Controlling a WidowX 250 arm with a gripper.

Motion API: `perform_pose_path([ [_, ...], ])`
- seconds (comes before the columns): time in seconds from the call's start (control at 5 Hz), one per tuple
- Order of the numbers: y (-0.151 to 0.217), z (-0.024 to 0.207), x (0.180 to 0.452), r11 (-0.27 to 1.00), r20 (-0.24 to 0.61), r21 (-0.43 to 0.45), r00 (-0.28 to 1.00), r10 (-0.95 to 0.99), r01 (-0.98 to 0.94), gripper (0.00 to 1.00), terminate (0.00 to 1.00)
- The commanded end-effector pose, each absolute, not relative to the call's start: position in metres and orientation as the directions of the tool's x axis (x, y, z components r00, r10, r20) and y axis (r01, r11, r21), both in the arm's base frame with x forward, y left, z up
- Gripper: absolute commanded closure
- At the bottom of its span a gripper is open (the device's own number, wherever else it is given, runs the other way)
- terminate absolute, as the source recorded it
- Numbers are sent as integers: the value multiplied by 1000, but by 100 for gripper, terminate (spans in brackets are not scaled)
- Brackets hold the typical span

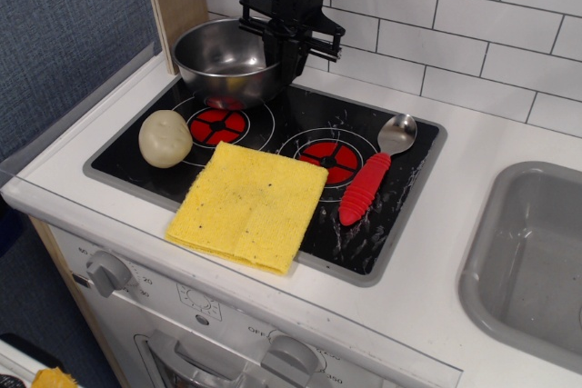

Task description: Place pot on top of yellow cloth

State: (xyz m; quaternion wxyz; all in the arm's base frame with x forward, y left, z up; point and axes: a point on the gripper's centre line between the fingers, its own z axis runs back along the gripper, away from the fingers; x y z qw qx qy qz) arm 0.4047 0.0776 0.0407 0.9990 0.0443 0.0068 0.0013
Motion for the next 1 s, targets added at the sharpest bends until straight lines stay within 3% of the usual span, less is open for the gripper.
perform_pose_path([
  [0.0, 64, 140, 380, 995, 134, 85, 989, -57, 46, 100, 0],
  [0.2, 51, 146, 343, 997, 107, 35, 991, -77, 74, 100, 0],
  [0.6, 24, 111, 284, 987, 45, 49, 987, -155, 153, 100, 0],
  [0.8, 8, 94, 269, 973, 39, 84, 975, -220, 216, 100, 0],
])
